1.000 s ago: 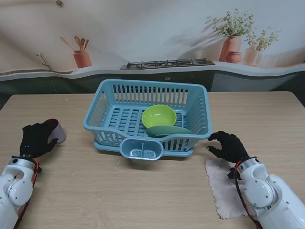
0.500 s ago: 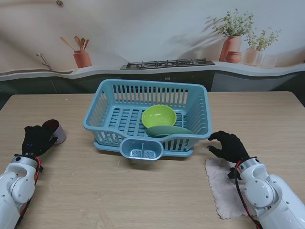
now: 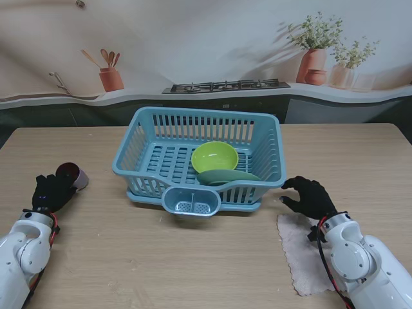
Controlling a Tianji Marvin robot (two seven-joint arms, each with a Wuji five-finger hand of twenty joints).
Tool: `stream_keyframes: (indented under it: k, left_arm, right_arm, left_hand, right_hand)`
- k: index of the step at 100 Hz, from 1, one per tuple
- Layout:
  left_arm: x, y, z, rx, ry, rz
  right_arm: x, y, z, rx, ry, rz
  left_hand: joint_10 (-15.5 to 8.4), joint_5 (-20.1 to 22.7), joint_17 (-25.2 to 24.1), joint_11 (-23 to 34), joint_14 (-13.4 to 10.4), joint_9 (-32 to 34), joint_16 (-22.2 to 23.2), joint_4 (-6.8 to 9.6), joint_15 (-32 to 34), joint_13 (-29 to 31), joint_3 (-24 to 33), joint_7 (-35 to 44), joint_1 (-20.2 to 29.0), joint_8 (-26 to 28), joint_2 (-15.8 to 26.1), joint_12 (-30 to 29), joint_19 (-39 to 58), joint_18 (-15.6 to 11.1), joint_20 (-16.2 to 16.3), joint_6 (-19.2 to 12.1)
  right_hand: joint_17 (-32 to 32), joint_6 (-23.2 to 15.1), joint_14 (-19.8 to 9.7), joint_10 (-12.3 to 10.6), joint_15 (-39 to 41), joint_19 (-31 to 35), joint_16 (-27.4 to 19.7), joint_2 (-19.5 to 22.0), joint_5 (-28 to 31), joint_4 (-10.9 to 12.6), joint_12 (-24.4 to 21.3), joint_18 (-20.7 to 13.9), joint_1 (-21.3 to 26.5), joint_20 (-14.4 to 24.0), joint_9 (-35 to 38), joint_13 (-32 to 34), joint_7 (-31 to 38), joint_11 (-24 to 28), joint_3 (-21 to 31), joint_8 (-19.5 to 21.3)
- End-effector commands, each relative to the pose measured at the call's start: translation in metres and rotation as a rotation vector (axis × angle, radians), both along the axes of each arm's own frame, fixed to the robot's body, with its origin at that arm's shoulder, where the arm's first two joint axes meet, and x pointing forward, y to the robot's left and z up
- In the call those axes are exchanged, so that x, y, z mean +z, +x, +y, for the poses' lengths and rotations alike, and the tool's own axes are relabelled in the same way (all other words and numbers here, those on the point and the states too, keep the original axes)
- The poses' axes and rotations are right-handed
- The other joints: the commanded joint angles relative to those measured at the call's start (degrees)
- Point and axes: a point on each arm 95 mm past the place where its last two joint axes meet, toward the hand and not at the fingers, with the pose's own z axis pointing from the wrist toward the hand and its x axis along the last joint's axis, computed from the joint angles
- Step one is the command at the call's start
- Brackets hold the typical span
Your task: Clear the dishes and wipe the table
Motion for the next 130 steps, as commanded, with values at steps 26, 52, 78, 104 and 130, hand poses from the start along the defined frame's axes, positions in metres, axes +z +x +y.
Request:
stream_keyframes:
  k: [26, 52, 78, 104, 130]
  left_arm:
    - [-0.002, 0.007, 0.005, -0.037, 0.03, -0.066]
    - [0.004, 0.008, 0.005, -0.077, 0.034, -0.117]
    - [0.019, 0.01, 0.002, -0.089, 0.003, -0.134]
    - [0.034, 0.01, -0.003, -0.088, -0.041, -0.102]
    - [0.054, 0.009, -0.011, -0.107, -0.04, -0.054]
  right_arm:
    - [0.0, -0.002, 0.001, 0.008, 0.0, 0.006]
    - [0.0, -0.002, 0.001, 0.01, 0.001, 0.005]
    - [0.001, -0.001, 0.0, 0.013, 0.004, 0.001]
    - [0.001, -0.001, -0.001, 0.018, 0.005, -0.002]
    - [0.001, -0.001, -0.002, 0.02, 0.007, -0.005]
  left_hand:
    - [7.2, 7.12, 13.96, 2.85, 5.21, 11.12, 5.19, -1.42, 10.59, 12.17, 15.87, 6.63, 4.2, 0.74, -6.04, 7.4, 10.24, 5.96, 8.63, 3.51]
    - [8.09, 6.64, 20.2, 9.12, 4.77, 14.94, 11.88, -3.25, 16.94, 19.19, 23.16, 15.8, 2.09, 6.24, -8.95, 9.7, 16.29, 8.59, 13.49, 2.2]
    - [9.61, 4.1, 24.62, 15.42, 4.05, 14.87, 16.53, -3.19, 21.98, 22.68, 21.99, 22.42, 2.59, 9.72, -8.03, 9.88, 18.69, 10.59, 15.35, 2.41]
    - [10.8, 3.3, 27.62, 20.86, 4.12, 14.4, 20.49, -2.81, 27.08, 24.4, 19.7, 24.57, 3.37, 14.57, -6.54, 9.79, 21.05, 11.5, 17.17, 2.51]
    - [11.39, 2.31, 30.51, 25.44, 2.87, 13.92, 23.33, -2.43, 31.9, 26.6, 17.0, 25.58, 4.1, 19.1, -4.91, 10.34, 24.22, 11.4, 20.94, 2.82]
  right_hand:
    - [-0.78, -0.21, -1.17, -0.69, -0.82, 0.25, -0.42, 0.03, 1.42, 0.84, -0.58, -0.49, 0.04, 0.91, 0.63, -0.84, -0.21, -0.39, -0.37, 0.54]
    - [-0.74, -0.25, -1.24, -0.68, -0.82, 0.24, -0.42, 0.01, 1.43, 0.84, -0.57, -0.52, 0.05, 0.92, 0.66, -0.85, -0.18, -0.37, -0.36, 0.55]
    - [-0.76, -0.26, -1.16, -0.7, -0.83, 0.22, -0.42, 0.02, 1.46, 0.83, -0.58, -0.51, 0.07, 0.92, 0.64, -0.85, -0.21, -0.41, -0.38, 0.52]
    - [-0.78, -0.22, -1.17, -0.58, -0.87, 0.2, -0.44, 0.07, 1.49, 0.83, -0.59, -0.39, 0.1, 0.92, 0.67, -0.88, -0.25, -0.43, -0.41, 0.51]
    - [-0.79, -0.2, -1.18, -0.67, -0.88, 0.2, -0.44, -0.01, 1.57, 0.83, -0.6, -0.42, 0.11, 0.93, 0.7, -0.89, -0.27, -0.44, -0.42, 0.51]
